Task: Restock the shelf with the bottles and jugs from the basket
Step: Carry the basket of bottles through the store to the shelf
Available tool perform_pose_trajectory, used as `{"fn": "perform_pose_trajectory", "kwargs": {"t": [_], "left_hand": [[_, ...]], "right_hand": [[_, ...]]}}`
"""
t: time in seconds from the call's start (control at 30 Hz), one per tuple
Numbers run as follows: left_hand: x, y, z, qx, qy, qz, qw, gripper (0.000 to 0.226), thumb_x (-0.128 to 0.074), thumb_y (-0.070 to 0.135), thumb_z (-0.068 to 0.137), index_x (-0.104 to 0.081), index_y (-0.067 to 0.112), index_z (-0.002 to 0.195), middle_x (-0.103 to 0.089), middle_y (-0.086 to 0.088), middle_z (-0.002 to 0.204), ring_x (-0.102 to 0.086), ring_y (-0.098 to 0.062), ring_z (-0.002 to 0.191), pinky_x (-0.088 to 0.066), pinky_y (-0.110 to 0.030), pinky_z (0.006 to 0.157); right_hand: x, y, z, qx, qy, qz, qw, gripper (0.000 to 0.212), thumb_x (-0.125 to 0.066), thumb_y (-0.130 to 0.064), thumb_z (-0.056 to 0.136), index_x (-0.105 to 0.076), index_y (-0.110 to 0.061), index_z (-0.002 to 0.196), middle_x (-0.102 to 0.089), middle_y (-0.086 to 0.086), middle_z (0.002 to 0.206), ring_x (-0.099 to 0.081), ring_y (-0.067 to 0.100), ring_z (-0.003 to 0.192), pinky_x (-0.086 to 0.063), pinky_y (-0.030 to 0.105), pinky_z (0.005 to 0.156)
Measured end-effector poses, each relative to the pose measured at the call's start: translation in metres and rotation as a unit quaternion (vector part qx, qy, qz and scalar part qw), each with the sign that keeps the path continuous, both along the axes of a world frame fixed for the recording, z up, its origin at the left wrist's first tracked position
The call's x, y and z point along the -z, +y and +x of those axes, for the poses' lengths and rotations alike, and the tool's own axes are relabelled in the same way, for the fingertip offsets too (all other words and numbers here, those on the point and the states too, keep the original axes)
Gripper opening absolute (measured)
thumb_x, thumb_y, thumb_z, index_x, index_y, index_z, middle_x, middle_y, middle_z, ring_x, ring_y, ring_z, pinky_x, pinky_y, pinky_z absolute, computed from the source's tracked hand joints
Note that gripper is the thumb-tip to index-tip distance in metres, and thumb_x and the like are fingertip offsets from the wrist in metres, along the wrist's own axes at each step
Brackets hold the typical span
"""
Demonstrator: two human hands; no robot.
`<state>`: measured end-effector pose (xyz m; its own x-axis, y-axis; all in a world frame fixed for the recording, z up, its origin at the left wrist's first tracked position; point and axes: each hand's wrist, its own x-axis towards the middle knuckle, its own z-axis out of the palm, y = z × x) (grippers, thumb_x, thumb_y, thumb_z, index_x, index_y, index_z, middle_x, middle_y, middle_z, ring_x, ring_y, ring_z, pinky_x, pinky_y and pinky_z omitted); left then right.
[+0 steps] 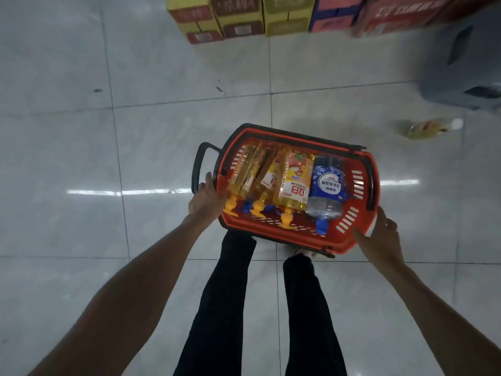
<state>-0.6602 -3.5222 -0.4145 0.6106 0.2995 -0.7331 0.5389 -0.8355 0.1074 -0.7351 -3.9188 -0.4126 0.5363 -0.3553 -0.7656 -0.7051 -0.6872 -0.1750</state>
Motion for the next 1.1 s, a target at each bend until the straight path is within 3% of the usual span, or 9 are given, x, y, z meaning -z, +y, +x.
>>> {"fn": "perform_pose_trajectory", "kwargs": {"t": [0.13, 0.23, 0.3, 0.4, 0.5, 0.6, 0.73, 0.87, 1.1], "left_hand": [[0.054, 0.003, 0.014, -0.035, -0.027, 0.004, 0.999, 0.056, -0.030, 0.062, 0.102, -0.035, 0.022, 0.140, -0.068, -0.006, 0.108, -0.072, -0.034, 0.093, -0.061, -0.056, 0.081], [0.074, -0.001, 0.019, -0.010, -0.034, 0.098, 0.995, 0.048, -0.030, 0.061, 0.103, -0.051, 0.020, 0.117, -0.066, -0.001, 0.089, -0.063, -0.028, 0.081, -0.052, -0.049, 0.090], [0.081, 0.001, 0.021, 0.022, -0.036, 0.131, 0.991, 0.042, -0.033, 0.058, 0.103, -0.052, 0.020, 0.107, -0.061, -0.001, 0.082, -0.056, -0.026, 0.077, -0.045, -0.046, 0.090], [0.088, 0.003, 0.032, -0.077, -0.053, 0.011, 0.996, 0.039, -0.051, 0.052, 0.102, -0.057, 0.018, 0.121, -0.064, 0.004, 0.084, -0.063, -0.020, 0.071, -0.055, -0.034, 0.070], [0.098, 0.006, 0.048, -0.138, -0.040, -0.052, 0.988, 0.024, -0.063, 0.036, 0.100, -0.059, 0.018, 0.115, -0.062, 0.007, 0.079, -0.063, -0.012, 0.067, -0.047, -0.025, 0.054], [0.109, 0.008, 0.057, -0.156, -0.021, -0.035, 0.987, 0.027, -0.069, 0.035, 0.095, -0.071, 0.013, 0.111, -0.067, 0.001, 0.076, -0.068, -0.019, 0.068, -0.049, -0.026, 0.054], [0.116, 0.017, 0.069, -0.150, 0.043, -0.005, 0.988, 0.030, -0.072, 0.034, 0.093, -0.072, 0.008, 0.109, -0.068, -0.005, 0.077, -0.067, -0.020, 0.064, -0.050, -0.028, 0.054], [0.111, 0.022, 0.078, -0.133, 0.088, -0.016, 0.987, 0.030, -0.072, 0.032, 0.091, -0.070, 0.008, 0.110, -0.071, -0.008, 0.082, -0.070, -0.024, 0.069, -0.052, -0.027, 0.055], [0.046, 0.032, 0.048, -0.149, 0.103, -0.021, 0.983, 0.024, -0.072, 0.033, 0.091, -0.070, 0.011, 0.101, -0.072, -0.007, 0.080, -0.071, -0.023, 0.071, -0.053, -0.028, 0.056]], "right_hand": [[0.064, -0.006, 0.022, 0.067, -0.033, 0.018, 0.997, 0.098, -0.061, -0.081, 0.074, -0.015, -0.043, 0.152, -0.053, 0.022, 0.136, -0.061, 0.049, 0.113, -0.054, 0.067, 0.086], [0.078, 0.004, 0.039, 0.097, -0.046, 0.005, 0.994, 0.082, -0.059, -0.055, 0.093, -0.009, -0.032, 0.154, -0.047, 0.024, 0.142, -0.058, 0.047, 0.118, -0.053, 0.061, 0.091], [0.090, 0.002, 0.044, 0.119, -0.064, -0.015, 0.991, 0.072, -0.060, -0.049, 0.092, -0.023, -0.023, 0.148, -0.053, 0.018, 0.136, -0.062, 0.043, 0.113, -0.054, 0.056, 0.089], [0.100, -0.007, 0.051, 0.136, -0.066, -0.025, 0.988, 0.059, -0.071, -0.040, 0.089, -0.039, -0.014, 0.131, -0.061, 0.015, 0.124, -0.066, 0.039, 0.103, -0.053, 0.043, 0.081], [0.104, -0.019, 0.065, 0.151, -0.021, -0.030, 0.988, 0.050, -0.070, -0.036, 0.092, -0.048, -0.006, 0.124, -0.067, 0.018, 0.119, -0.064, 0.036, 0.094, -0.043, 0.034, 0.076], [0.107, -0.036, 0.077, 0.101, 0.003, -0.042, 0.994, 0.042, -0.069, -0.038, 0.092, -0.061, -0.004, 0.115, -0.070, 0.017, 0.109, -0.060, 0.032, 0.082, -0.043, 0.033, 0.073], [0.113, -0.047, 0.085, 0.060, 0.039, -0.015, 0.997, 0.031, -0.071, -0.034, 0.089, -0.068, -0.012, 0.111, -0.068, 0.007, 0.090, -0.062, 0.027, 0.074, -0.053, 0.034, 0.073], [0.110, -0.051, 0.096, 0.089, 0.084, 0.016, 0.992, 0.033, -0.075, -0.028, 0.084, -0.068, -0.016, 0.114, -0.074, 0.013, 0.097, -0.073, 0.033, 0.081, -0.063, 0.049, 0.079], [0.042, -0.048, 0.104, 0.038, 0.084, -0.003, 0.996, 0.031, -0.074, -0.031, 0.087, -0.068, -0.015, 0.113, -0.075, 0.009, 0.093, -0.073, 0.031, 0.078, -0.063, 0.049, 0.080]]}}
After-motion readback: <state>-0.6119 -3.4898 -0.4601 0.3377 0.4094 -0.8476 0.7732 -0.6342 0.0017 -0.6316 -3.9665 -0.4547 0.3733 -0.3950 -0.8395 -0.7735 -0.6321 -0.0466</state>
